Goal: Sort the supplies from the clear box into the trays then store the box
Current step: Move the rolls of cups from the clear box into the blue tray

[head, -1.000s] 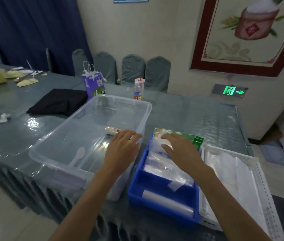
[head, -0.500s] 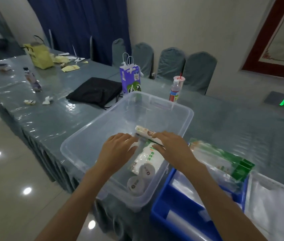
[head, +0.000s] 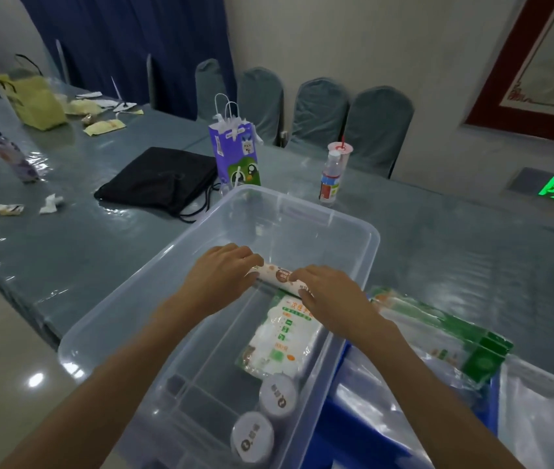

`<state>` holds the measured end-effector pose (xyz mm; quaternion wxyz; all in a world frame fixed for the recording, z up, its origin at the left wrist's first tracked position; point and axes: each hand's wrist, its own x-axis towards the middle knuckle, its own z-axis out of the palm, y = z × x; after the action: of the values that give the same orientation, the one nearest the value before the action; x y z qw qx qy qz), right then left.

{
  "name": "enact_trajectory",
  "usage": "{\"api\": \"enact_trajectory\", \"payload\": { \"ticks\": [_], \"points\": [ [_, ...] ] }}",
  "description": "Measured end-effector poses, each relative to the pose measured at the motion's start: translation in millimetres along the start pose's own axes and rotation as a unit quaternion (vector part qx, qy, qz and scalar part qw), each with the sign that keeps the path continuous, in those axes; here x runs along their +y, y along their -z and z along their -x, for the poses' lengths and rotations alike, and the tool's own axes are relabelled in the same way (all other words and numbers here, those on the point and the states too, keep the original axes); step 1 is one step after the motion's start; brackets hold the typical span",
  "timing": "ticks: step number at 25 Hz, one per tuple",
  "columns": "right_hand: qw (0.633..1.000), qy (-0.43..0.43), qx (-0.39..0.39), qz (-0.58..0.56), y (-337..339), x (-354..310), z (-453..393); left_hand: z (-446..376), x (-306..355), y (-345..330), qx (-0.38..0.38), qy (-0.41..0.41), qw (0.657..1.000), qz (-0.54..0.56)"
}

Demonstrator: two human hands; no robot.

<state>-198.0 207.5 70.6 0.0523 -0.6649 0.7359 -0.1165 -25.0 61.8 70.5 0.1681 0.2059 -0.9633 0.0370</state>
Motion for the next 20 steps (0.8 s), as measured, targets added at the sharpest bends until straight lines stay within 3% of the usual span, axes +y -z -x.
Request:
{"api": "enact_trajectory", "payload": {
  "ticks": [14,20],
  "points": [
    [0.981,-0.188,0.036,0.018,-17.6,-11.6,-39.9,-80.6,-48.2,-90.0,-0.176,-0.114,0.975,0.071],
    [0.964,-0.256,0.001,0.069,-37.5,-19.2,-33.9,-89.7,-40.2,-147.6,-0.224,-0.135,0.963,0.071]
  ]
}}
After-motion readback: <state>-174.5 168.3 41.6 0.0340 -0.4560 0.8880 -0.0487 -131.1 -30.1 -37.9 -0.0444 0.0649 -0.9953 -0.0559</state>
